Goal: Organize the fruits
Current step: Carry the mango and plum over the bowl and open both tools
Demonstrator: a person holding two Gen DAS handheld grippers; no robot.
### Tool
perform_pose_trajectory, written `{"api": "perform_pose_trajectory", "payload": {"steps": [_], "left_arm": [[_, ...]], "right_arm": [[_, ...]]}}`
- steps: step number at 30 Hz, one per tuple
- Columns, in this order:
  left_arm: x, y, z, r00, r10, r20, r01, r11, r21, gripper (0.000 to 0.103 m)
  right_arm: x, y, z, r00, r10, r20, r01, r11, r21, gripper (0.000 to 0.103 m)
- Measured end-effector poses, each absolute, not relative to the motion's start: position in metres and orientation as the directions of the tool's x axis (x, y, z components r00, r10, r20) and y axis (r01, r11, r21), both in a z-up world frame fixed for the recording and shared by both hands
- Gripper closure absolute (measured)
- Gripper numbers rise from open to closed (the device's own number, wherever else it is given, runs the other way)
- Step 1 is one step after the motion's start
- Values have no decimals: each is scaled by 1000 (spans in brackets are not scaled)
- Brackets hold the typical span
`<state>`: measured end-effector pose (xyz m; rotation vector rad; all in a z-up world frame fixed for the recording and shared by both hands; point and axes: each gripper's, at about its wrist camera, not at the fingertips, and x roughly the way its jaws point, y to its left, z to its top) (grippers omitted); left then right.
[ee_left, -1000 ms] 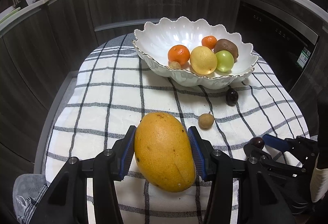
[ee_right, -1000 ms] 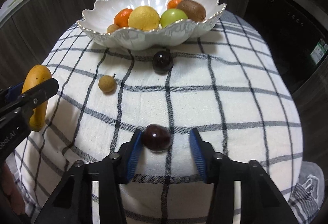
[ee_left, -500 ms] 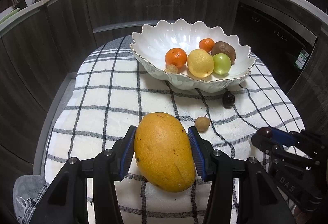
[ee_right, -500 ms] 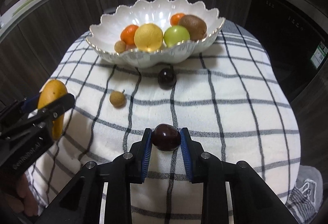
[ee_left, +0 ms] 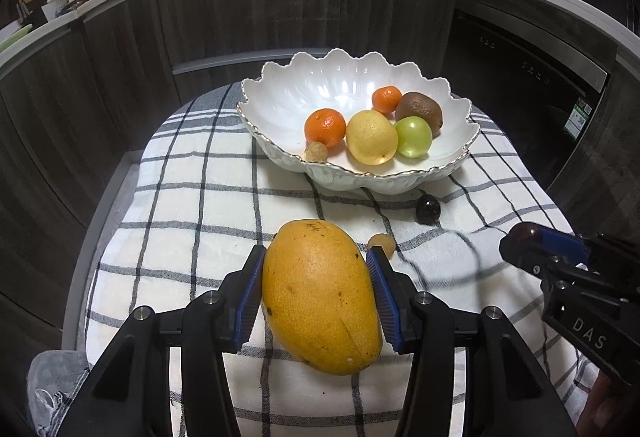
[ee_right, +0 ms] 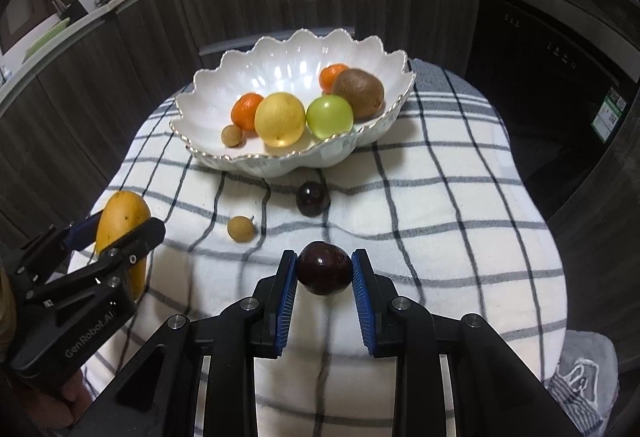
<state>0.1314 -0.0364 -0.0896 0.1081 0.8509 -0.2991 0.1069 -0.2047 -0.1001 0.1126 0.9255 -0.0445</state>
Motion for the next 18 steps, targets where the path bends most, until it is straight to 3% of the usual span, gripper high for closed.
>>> {"api": "perform_pose_trajectory", "payload": {"steps": [18], "left_arm": [[158, -42, -57, 657, -234, -716, 301, 953, -35, 53]], "right_arm": [[129, -211, -56, 679, -12, -734, 72, 996, 51, 74]]}}
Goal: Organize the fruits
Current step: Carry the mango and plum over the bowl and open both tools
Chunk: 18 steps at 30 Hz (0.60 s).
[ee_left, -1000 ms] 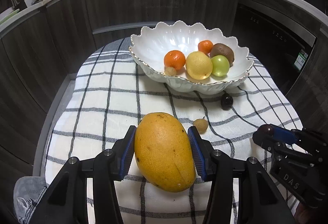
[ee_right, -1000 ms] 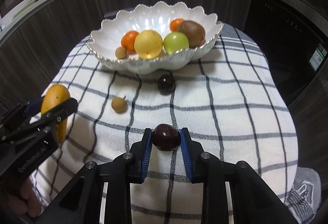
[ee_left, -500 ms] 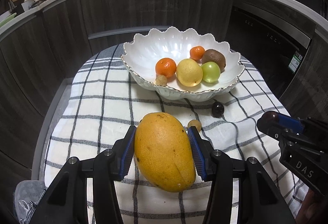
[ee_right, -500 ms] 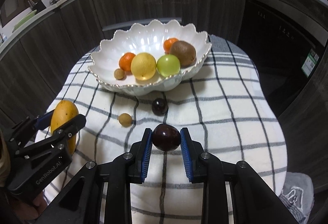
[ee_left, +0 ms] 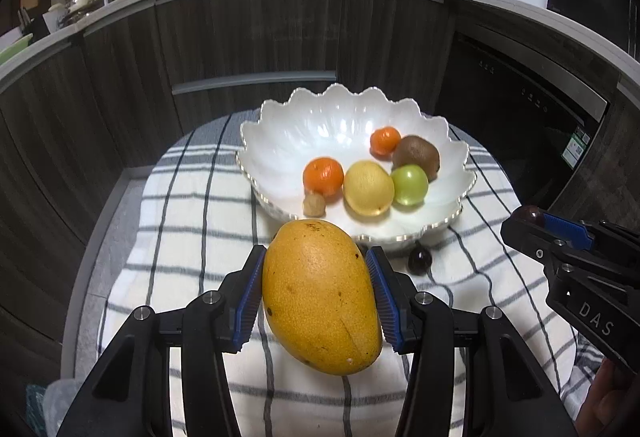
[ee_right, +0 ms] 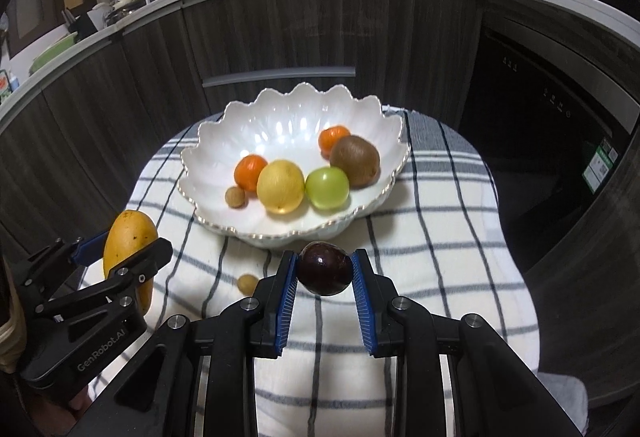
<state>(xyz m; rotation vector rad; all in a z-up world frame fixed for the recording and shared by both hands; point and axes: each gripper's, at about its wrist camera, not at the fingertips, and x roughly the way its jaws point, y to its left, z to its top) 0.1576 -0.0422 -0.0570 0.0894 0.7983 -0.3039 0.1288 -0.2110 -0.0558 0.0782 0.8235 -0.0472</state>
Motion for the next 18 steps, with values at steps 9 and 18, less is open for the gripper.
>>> {"api": "perform_pose_trajectory", "payload": {"steps": [9, 18], "left_arm": [[187, -53, -43, 673, -232, -703, 303, 953, -24, 53], [229, -63, -43, 671, -231, -704, 310, 951, -17, 53]], "right_arm": [[154, -222, -44, 690, -16, -724, 79, 995, 54, 74], [190, -232, -41, 692, -17, -722, 79, 995, 52, 74]]}}
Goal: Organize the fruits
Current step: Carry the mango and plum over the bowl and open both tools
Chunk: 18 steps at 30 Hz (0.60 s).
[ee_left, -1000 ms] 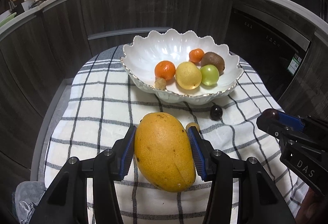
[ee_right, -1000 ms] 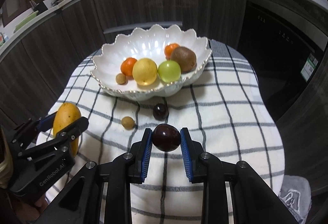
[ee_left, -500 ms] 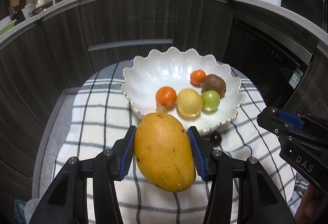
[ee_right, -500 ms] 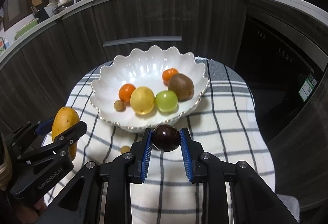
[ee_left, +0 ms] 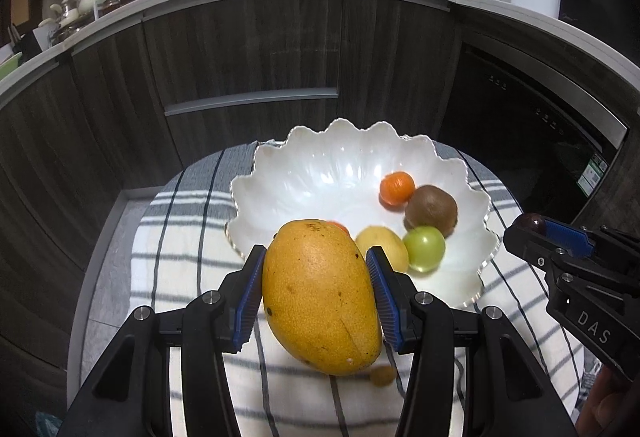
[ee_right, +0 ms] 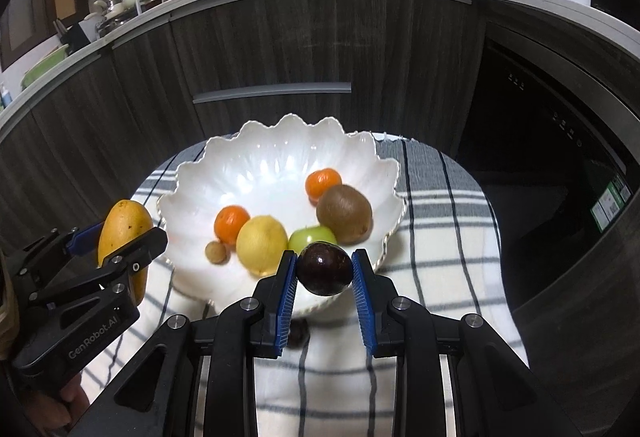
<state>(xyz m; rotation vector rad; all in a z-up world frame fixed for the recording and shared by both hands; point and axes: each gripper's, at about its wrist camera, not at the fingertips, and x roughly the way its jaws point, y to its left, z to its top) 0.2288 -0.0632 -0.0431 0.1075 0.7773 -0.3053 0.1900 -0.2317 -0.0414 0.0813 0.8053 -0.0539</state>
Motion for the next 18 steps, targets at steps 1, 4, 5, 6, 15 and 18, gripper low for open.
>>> {"api": "perform_pose_trajectory", "payload": {"steps": [1, 4, 5, 6, 15, 18], "left_arm": [[235, -64, -44, 670, -231, -706, 309, 951, -17, 53], [254, -67, -48, 666, -228, -710, 307, 952, -17, 53], [258, -68, -49, 665, -227, -711, 307, 952, -17, 53], [264, -68, -51, 664, -226, -713, 306, 952, -17, 53], [321, -65, -71, 643, -221, -733, 302, 953, -23, 53], [331, -63, -77, 636, -220, -739, 300, 954, -26, 53]], "right_arm": [[196, -233, -42, 690, -17, -723, 80, 995, 53, 74], [213, -235, -44, 688, -17, -726, 79, 995, 52, 74], [219, -236, -45, 686, -16, -727, 79, 996, 52, 74], [226, -236, -46, 685, -15, -728, 77, 996, 52, 74], [287, -229, -64, 667, 16, -745, 38, 998, 55, 74], [301, -223, -69, 663, 28, -748, 23, 998, 58, 74]]}}
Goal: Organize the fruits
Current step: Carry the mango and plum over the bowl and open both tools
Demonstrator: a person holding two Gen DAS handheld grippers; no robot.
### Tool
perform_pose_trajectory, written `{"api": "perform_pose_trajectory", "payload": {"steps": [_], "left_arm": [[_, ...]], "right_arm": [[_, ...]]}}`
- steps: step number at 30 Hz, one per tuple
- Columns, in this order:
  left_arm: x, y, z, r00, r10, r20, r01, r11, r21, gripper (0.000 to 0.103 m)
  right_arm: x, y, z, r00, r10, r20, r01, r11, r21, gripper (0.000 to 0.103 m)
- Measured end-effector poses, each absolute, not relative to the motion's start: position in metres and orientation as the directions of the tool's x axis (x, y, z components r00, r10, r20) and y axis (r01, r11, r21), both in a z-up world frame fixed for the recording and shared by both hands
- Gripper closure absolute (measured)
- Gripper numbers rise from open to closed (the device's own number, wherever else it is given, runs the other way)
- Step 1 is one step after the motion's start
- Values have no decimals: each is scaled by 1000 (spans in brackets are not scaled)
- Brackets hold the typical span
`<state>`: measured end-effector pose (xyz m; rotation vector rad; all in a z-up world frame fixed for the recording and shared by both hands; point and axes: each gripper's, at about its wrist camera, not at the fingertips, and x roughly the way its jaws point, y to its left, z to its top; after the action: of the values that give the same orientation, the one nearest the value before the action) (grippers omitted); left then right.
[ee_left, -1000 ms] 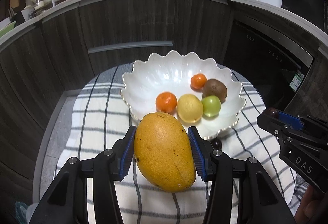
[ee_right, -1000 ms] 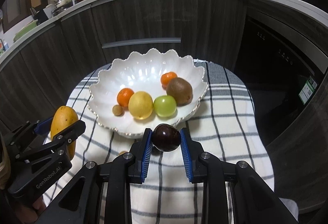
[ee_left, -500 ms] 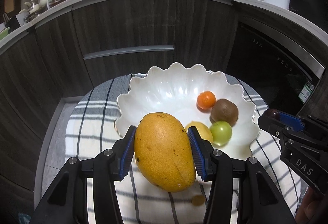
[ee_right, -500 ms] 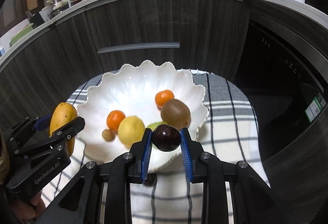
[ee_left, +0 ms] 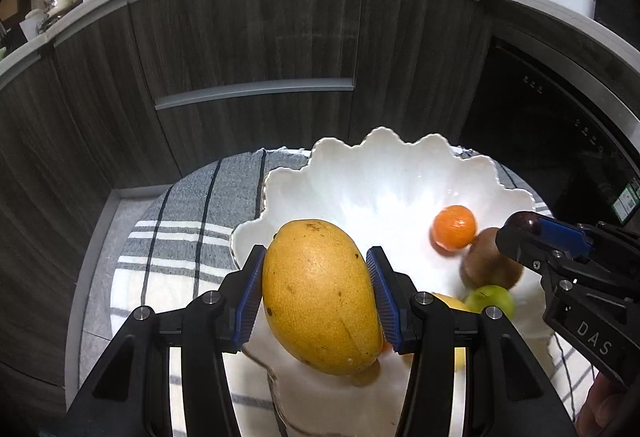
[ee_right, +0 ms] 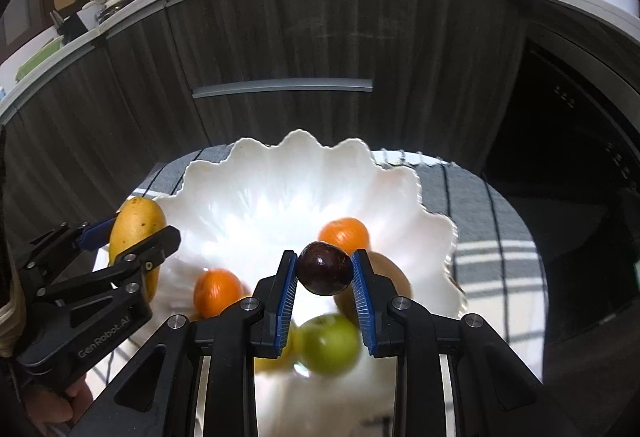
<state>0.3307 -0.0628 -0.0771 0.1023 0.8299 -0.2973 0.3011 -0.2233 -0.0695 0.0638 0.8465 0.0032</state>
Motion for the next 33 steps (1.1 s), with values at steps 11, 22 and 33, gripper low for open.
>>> {"api": "perform_pose_trajectory", "payload": {"steps": [11, 22, 33], "left_arm": [[340, -57, -84, 636, -222, -739, 297, 954, -31, 50], [323, -54, -70, 655, -183, -733, 275, 961, 6, 29], [277, -57, -39, 710, -161, -686, 257, 966, 40, 10]], "right_arm": [[325, -215, -87, 628, 59, -776, -7, 997, 71, 74], [310, -222, -72, 653, -24, -757, 57, 998, 18, 26], [266, -232, -51, 666, -60, -744, 100, 995, 10, 26]]}}
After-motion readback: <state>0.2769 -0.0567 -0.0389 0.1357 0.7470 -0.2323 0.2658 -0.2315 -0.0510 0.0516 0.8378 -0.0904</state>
